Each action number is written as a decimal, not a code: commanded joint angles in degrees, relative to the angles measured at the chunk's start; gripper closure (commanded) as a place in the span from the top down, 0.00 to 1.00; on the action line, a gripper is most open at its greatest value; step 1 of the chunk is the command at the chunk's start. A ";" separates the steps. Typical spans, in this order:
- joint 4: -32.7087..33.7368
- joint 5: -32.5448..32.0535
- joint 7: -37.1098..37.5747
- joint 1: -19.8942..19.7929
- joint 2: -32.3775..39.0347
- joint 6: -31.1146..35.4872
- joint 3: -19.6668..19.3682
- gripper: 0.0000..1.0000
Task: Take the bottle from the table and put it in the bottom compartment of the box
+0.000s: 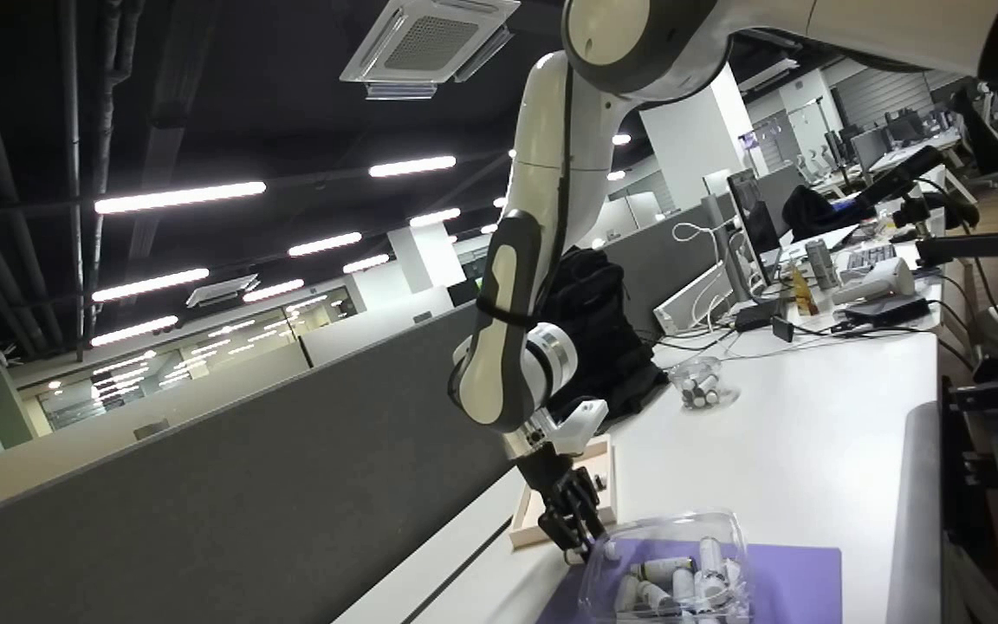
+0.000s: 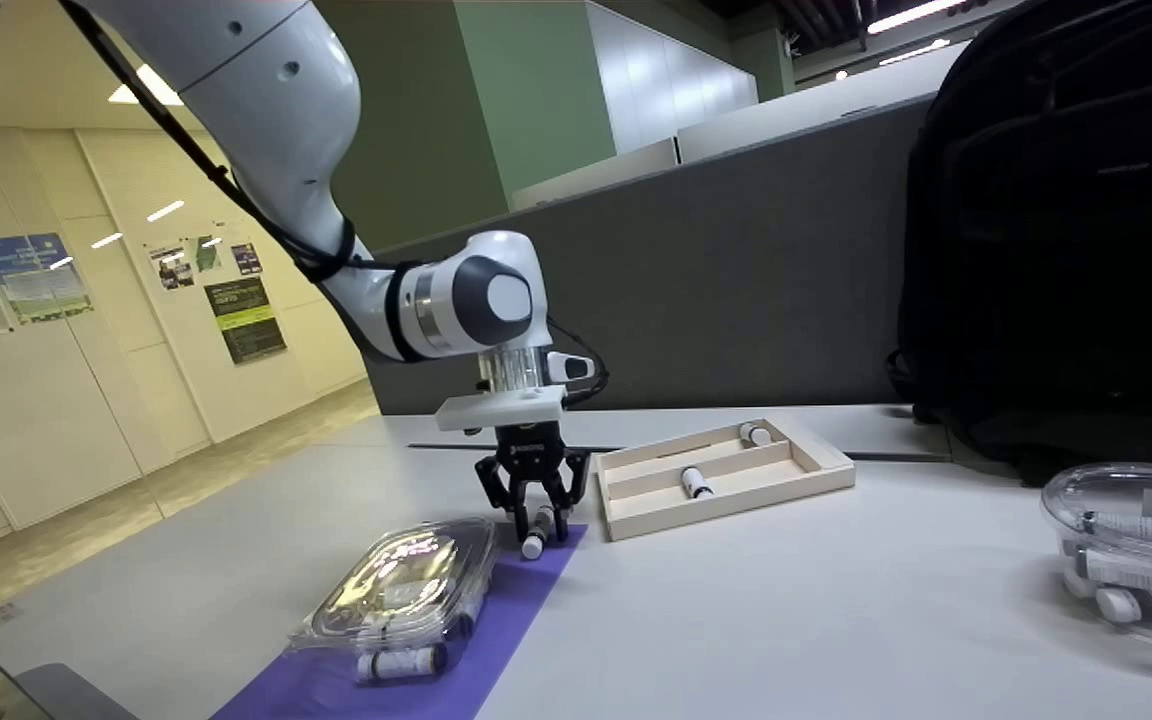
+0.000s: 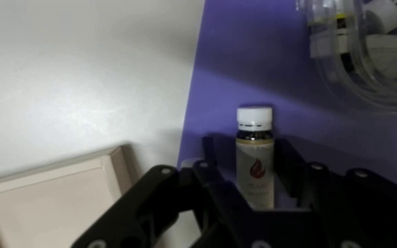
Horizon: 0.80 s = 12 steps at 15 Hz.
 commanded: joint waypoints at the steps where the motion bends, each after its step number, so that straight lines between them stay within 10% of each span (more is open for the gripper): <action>1: 1.83 -1.16 0.91 -0.13 0.08 -2.17 0.53 0.19; 3: 1.51 -1.03 1.03 -0.25 -0.74 -1.56 0.59 0.04; 12: 3.52 5.93 2.17 -5.59 -4.98 1.49 0.74 0.07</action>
